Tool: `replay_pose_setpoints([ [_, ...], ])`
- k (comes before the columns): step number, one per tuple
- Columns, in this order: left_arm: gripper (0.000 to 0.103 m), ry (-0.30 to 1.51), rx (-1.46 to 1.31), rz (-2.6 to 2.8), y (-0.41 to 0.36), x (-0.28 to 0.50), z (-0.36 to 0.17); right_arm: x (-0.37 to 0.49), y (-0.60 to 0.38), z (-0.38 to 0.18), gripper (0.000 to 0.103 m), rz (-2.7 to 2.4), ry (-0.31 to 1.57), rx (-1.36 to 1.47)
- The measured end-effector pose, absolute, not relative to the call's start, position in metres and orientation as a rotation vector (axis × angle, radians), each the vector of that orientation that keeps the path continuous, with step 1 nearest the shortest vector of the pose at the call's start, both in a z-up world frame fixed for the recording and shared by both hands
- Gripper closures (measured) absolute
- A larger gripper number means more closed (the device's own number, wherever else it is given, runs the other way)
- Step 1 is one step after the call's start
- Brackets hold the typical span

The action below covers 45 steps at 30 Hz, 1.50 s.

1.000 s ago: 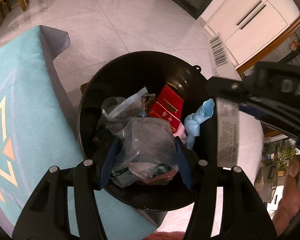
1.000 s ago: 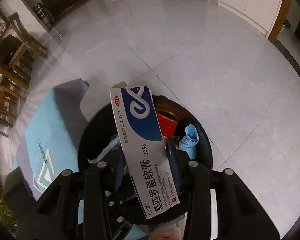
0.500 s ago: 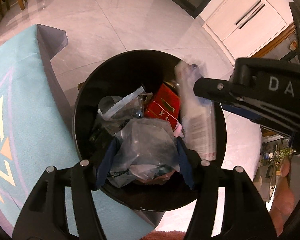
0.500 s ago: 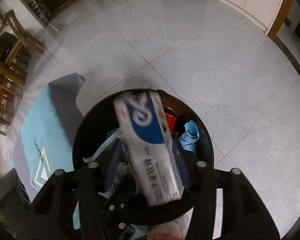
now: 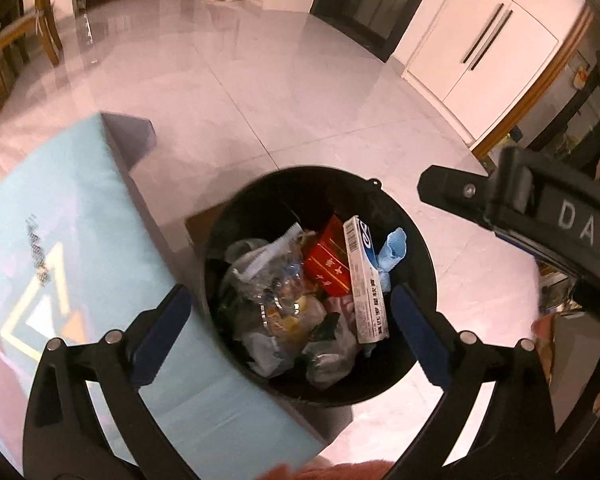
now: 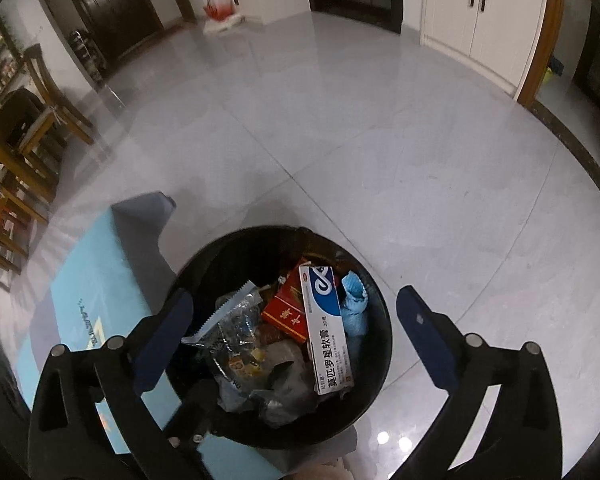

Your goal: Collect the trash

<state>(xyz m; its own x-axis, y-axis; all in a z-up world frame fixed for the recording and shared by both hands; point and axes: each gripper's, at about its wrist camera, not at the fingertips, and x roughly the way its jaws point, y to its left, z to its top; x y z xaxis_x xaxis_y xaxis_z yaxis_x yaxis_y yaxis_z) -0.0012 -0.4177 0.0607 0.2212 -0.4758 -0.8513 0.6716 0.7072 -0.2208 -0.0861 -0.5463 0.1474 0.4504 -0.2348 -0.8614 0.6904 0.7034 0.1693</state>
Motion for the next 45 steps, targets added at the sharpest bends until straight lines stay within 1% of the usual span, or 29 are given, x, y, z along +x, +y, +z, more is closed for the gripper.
replay_pose_setpoints([
  [6,0.003,0.974,0.220,-0.778,-0.399,-0.015,0.095,-0.102,-0.540,0.176,0.003,-0.609,0.844,0.552],
  [15,0.003,0.901,0.247,-0.766,-0.390,-0.031,0.114,-0.114,-0.529,0.196,0.003,-0.625,0.782,0.523],
  [23,0.003,0.899,0.245,-0.752,-0.385,-0.035,0.118,-0.123,-0.531,0.200,0.003,-0.652,0.761,0.531],
  [45,0.003,0.898,0.234,-0.790,-0.381,-0.043,0.120,-0.117,-0.525,0.197,0.003,-0.679,0.797,0.496],
])
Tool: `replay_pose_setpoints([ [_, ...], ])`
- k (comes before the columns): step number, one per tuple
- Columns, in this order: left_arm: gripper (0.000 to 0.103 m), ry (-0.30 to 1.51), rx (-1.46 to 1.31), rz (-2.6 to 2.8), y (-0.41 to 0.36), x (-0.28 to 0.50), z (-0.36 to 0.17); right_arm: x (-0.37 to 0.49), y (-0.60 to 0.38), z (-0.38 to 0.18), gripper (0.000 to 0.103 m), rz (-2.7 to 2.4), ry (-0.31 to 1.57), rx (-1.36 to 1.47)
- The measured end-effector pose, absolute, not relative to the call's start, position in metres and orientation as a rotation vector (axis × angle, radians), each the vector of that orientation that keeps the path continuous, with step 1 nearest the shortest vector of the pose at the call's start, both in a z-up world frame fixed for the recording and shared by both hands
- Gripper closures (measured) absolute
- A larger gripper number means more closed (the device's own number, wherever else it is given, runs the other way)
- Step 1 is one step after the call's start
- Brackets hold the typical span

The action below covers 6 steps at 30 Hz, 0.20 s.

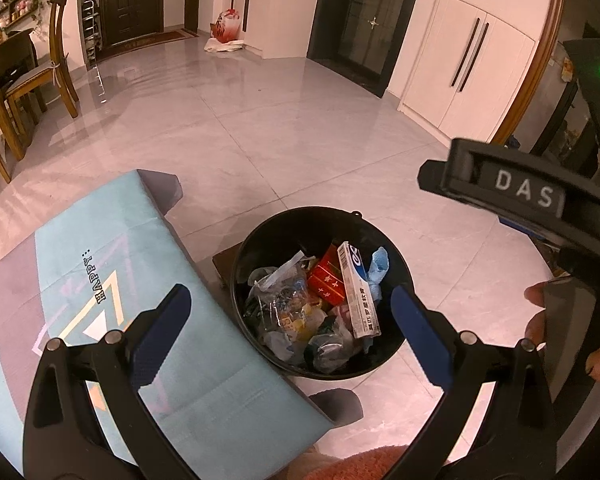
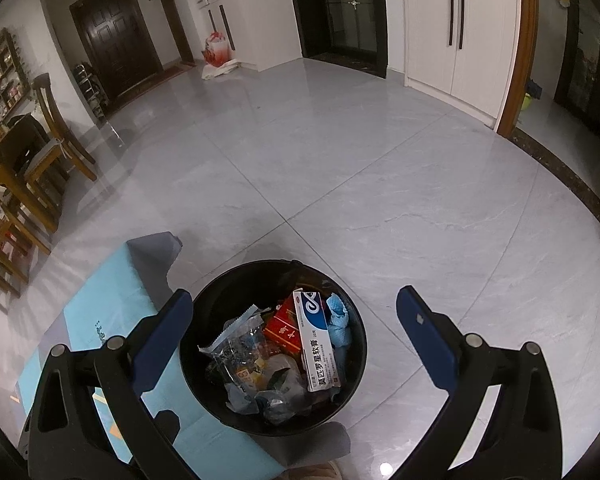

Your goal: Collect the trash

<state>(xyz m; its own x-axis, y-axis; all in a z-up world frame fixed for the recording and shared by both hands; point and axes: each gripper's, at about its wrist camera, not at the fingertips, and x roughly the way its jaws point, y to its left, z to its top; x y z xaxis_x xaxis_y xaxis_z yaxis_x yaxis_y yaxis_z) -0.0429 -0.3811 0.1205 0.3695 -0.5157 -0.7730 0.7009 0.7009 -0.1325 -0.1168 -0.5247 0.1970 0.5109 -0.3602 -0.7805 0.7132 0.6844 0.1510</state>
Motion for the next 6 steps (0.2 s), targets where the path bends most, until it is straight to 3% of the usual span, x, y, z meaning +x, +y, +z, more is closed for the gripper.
replay_pose_setpoints([
  [6,0.003,0.908,0.222,-0.784,-0.3795,-0.0416,0.1213,-0.1149,-0.5230,0.1964,0.003,-0.676,0.801,0.487],
])
